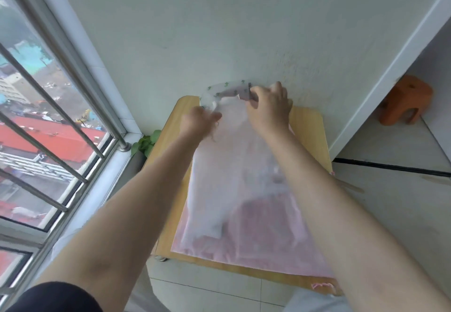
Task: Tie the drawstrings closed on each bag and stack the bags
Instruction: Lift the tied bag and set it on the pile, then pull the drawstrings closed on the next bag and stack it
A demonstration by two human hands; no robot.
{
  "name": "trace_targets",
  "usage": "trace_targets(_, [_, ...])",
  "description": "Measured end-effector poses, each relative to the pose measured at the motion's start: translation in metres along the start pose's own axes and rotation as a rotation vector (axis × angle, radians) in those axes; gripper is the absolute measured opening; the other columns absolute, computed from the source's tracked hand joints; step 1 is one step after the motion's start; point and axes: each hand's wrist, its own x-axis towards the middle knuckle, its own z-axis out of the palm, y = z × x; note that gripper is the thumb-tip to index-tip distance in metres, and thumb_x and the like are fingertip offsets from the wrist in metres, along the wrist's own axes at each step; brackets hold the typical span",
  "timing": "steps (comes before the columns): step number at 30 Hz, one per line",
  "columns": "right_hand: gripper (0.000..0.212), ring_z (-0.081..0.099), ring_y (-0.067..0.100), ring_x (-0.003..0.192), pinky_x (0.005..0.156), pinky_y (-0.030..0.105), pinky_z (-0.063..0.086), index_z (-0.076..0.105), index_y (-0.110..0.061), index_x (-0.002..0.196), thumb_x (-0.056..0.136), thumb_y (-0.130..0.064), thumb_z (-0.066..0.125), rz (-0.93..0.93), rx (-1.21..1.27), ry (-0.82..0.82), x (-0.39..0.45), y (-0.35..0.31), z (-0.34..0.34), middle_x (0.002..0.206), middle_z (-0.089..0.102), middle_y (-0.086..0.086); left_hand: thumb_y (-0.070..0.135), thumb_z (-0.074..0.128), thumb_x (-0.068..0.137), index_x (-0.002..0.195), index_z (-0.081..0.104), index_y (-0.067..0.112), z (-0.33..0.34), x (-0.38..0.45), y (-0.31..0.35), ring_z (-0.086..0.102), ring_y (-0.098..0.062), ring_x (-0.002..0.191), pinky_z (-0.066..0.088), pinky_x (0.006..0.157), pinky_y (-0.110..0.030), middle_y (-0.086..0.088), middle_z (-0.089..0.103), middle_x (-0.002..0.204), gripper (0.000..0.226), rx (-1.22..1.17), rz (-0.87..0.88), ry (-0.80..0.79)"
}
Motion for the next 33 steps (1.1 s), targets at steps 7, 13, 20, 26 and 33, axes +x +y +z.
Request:
trace_targets(7, [0.032, 0.05, 0.038, 0.113, 0.086, 0.043, 0.045, 0.05, -0.011, 0.125, 0.094, -0.021, 0.048, -0.032, 0.028, -0.162, 0.046, 0.007, 0.045, 0.123, 0.048, 0.015, 0.017, 0.056, 0.096, 0.099, 0.054, 0.003, 0.017, 0.077, 0.014, 0.069, -0.026, 0.051, 0.06, 0.061, -0.039, -0.007, 0.055, 0.09, 0.014, -0.785, -0.331, 0.086])
trace_targets(13, [0.053, 0.036, 0.037, 0.132, 0.105, 0.049, 0.035, 0.029, -0.04, 0.145, 0.096, -0.058, 0.036, 0.039, 0.058, -0.536, 0.057, 0.034, 0.105, 0.143, 0.037, 0.014, 0.011, 0.053, 0.096, 0.129, 0.049, 0.004, 0.039, 0.113, -0.018, 0.064, -0.033, 0.091, 0.056, 0.045, -0.032, -0.017, 0.056, 0.122, 0.034, -0.878, -0.426, 0.159])
trace_targets(20, [0.058, 0.037, 0.032, 0.136, 0.108, 0.045, 0.032, 0.025, -0.041, 0.147, 0.094, -0.064, 0.028, 0.018, -0.034, -0.613, 0.06, 0.039, 0.151, 0.143, 0.045, 0.012, 0.015, 0.058, 0.096, 0.11, 0.054, 0.007, 0.039, 0.116, -0.044, 0.066, -0.025, 0.077, 0.058, 0.054, -0.029, -0.013, 0.062, 0.101, 0.017, -0.921, -0.44, 0.084])
trace_targets(26, [0.047, 0.05, 0.034, 0.115, 0.088, 0.043, 0.045, 0.045, -0.013, 0.122, 0.096, -0.053, 0.043, 0.084, 0.074, -0.474, 0.052, 0.025, 0.128, 0.122, 0.049, 0.015, 0.01, 0.054, 0.087, 0.091, 0.057, 0.011, 0.029, 0.097, -0.046, 0.057, -0.024, 0.085, 0.059, 0.068, -0.031, -0.012, 0.055, 0.094, 0.005, -0.864, -0.392, 0.04])
trace_targets(33, [0.023, 0.051, 0.031, 0.078, 0.061, 0.031, 0.033, 0.047, -0.014, 0.072, 0.092, -0.024, 0.045, 0.241, 0.065, -0.313, -0.003, 0.038, 0.088, 0.08, 0.051, 0.01, 0.009, 0.047, 0.085, 0.08, 0.051, 0.011, 0.036, 0.039, -0.067, 0.056, -0.022, 0.067, 0.047, 0.06, -0.029, -0.007, 0.056, 0.077, 0.007, -0.318, -0.428, 0.044])
